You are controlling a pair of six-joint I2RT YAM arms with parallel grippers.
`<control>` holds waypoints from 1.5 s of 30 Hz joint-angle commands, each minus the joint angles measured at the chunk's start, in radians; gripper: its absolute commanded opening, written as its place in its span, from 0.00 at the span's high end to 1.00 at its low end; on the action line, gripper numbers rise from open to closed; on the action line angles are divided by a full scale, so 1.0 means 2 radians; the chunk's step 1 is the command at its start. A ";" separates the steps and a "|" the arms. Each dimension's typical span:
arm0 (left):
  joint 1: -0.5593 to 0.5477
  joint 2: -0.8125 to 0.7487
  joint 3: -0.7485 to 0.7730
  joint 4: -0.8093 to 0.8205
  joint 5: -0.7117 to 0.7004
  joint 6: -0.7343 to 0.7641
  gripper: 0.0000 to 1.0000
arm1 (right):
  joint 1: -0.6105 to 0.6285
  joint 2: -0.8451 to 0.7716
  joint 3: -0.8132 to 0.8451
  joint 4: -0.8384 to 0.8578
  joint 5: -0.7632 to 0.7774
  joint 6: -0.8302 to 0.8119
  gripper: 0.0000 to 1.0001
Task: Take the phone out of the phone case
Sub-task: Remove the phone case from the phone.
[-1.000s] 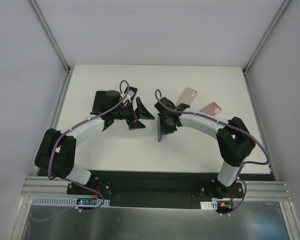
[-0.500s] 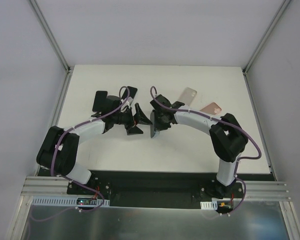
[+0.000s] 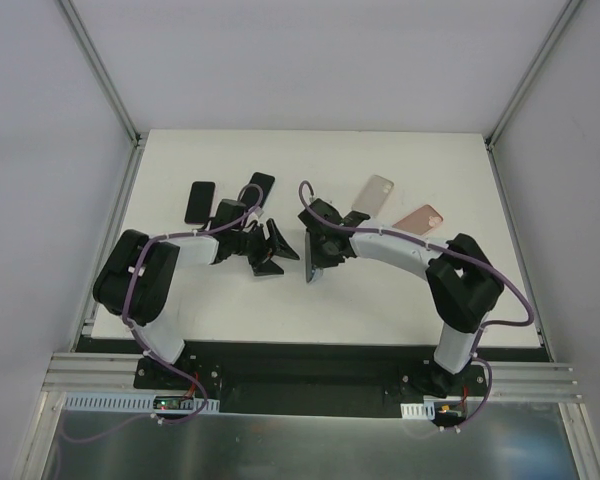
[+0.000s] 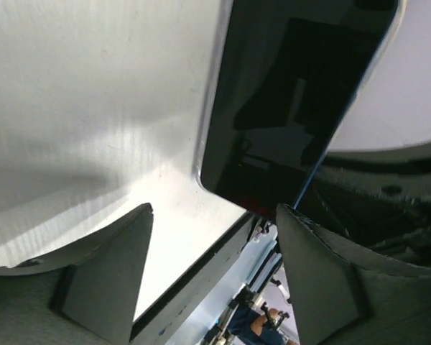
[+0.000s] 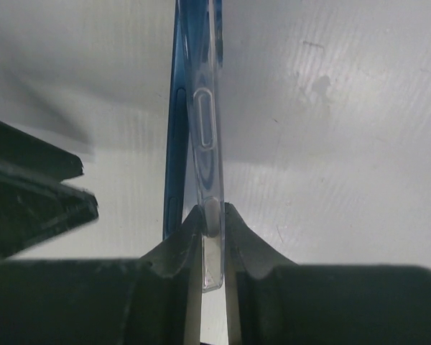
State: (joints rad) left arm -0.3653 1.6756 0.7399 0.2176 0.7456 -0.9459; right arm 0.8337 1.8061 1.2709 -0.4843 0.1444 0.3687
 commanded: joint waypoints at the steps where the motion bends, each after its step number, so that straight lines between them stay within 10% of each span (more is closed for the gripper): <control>1: -0.004 0.022 0.042 -0.043 -0.025 0.021 0.40 | 0.010 -0.031 0.005 -0.049 0.034 -0.005 0.99; 16: -0.056 0.101 0.113 -0.096 -0.045 0.023 1.00 | 0.043 -0.016 0.029 -0.041 0.022 0.001 0.99; 45: -0.037 0.030 0.064 -0.118 -0.048 0.078 1.00 | 0.037 0.109 -0.003 0.166 -0.208 0.056 0.99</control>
State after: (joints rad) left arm -0.4179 1.7813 0.8757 -0.0505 0.5850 -0.8021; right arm 0.8719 1.8809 1.3014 -0.3466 -0.1291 0.4217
